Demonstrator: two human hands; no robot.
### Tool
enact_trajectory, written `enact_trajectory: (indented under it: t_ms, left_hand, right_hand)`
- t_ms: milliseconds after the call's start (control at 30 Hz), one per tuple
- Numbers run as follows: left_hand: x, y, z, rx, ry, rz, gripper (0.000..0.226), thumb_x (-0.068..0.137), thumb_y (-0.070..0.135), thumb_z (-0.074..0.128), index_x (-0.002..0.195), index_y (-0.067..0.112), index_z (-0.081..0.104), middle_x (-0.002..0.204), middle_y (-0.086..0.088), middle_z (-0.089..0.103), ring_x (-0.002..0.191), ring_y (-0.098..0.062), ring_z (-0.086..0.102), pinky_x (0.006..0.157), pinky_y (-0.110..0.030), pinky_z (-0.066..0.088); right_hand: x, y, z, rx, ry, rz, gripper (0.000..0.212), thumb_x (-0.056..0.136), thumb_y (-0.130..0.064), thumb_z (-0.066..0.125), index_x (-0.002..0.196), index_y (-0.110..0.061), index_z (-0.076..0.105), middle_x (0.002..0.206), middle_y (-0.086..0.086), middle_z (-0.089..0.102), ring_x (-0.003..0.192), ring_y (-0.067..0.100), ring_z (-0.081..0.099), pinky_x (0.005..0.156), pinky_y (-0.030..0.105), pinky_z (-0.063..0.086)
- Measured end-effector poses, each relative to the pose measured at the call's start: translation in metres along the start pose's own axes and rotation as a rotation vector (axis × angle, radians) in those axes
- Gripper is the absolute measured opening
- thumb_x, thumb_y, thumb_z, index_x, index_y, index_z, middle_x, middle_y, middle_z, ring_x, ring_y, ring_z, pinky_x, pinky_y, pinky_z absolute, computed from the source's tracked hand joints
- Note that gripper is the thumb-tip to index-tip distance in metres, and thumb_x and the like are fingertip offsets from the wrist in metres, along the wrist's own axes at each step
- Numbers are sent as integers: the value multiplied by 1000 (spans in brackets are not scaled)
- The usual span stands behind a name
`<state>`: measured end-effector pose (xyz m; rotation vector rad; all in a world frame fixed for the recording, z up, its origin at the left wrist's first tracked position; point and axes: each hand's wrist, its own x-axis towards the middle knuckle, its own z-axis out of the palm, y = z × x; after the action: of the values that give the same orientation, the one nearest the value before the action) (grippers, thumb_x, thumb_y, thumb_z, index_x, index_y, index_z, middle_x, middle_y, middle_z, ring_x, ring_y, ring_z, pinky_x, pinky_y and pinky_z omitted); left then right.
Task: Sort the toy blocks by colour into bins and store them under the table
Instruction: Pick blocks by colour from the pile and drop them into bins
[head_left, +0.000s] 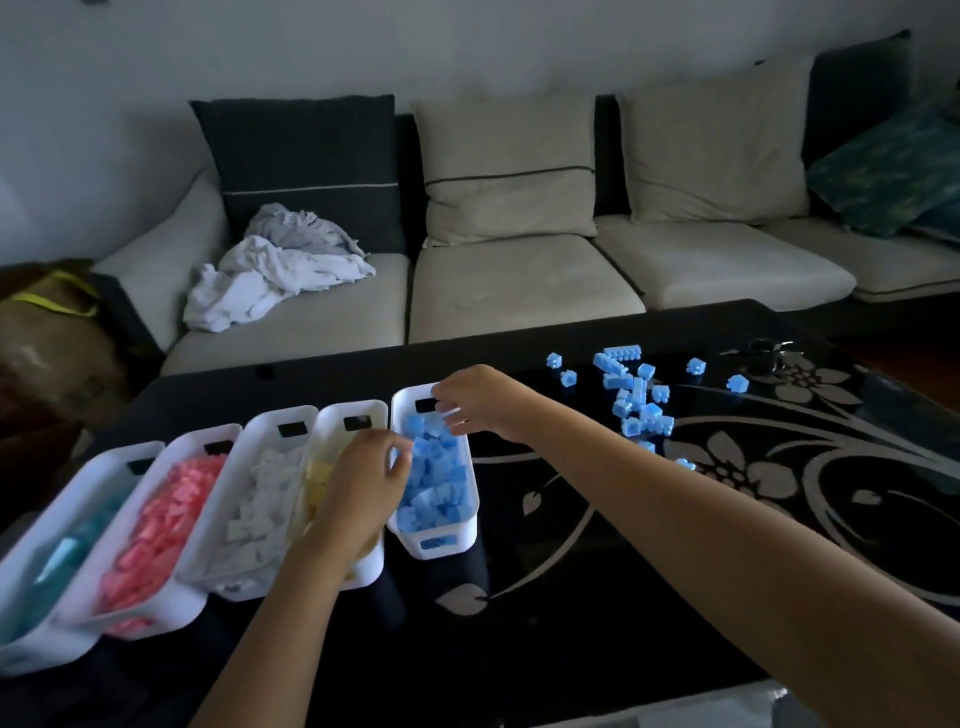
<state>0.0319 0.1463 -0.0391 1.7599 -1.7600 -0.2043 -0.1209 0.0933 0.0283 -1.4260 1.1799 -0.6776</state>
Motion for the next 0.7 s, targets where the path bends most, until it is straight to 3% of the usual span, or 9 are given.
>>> enact_trajectory:
  t_ms: [33,100,233,333,400,500,567,700]
  left_hand:
    - [1,1,3,-9,6,2,15,91,15,56,103,15,66,107,0,61,96,-13,58,79,-18,36]
    - [1,1,4,0,2,8,15,91,18,57,103,17,66,107,2,62,96,-10,57,80,-18,37]
    - [0,6,7,37,1,28,15,91,18,58,103,16,67,110,-1,63,99,-15,59,82,-20,41]
    - [-4,26,6,-15,59,109,15,89,13,59,102,14,67,107,1,61,98,-16,59,83,-19,40]
    - [-7,44,9,-56,102,194,15,88,11,60,101,15,67,104,3,61,98,-12,58,83,-13,35]
    - [-14,77,23,-135,58,265,21,89,14,59,110,16,64,111,5,59,106,-7,53,88,-7,30]
    - [-17,97,39,-173,-10,288,29,91,18,57,120,17,59,121,5,56,115,-5,50,93,-6,29]
    - [-17,124,82,-200,-157,195,49,95,21,52,141,16,38,144,2,36,136,-10,32,107,-14,24]
  right_hand:
    - [-2,2,-3,-66,19,-31,32,94,-11,50,121,6,56,94,14,63,88,28,62,92,38,52]
    - [-5,6,-13,-213,25,-94,26,93,-11,53,115,-1,62,110,16,66,101,28,65,91,33,53]
    - [-28,28,-56,-449,134,-165,20,93,-20,55,110,-16,66,100,-1,68,93,13,66,88,26,52]
    - [-46,61,-104,-632,292,-196,35,89,-30,62,123,-21,58,114,-7,60,105,11,57,85,21,44]
    - [-53,90,-132,-758,316,-169,61,81,-42,68,135,-27,44,138,-5,44,119,13,47,93,27,42]
    - [-58,133,-161,-952,234,-145,89,75,-55,68,147,-34,21,158,-4,4,146,21,-1,115,43,20]
    - [-58,154,-171,-1020,210,-134,90,76,-61,62,149,-37,13,158,-7,-9,144,21,-18,117,47,13]
    - [-51,174,-177,-1007,234,-136,77,84,-60,51,148,-40,12,158,-8,-10,143,21,-21,117,48,9]
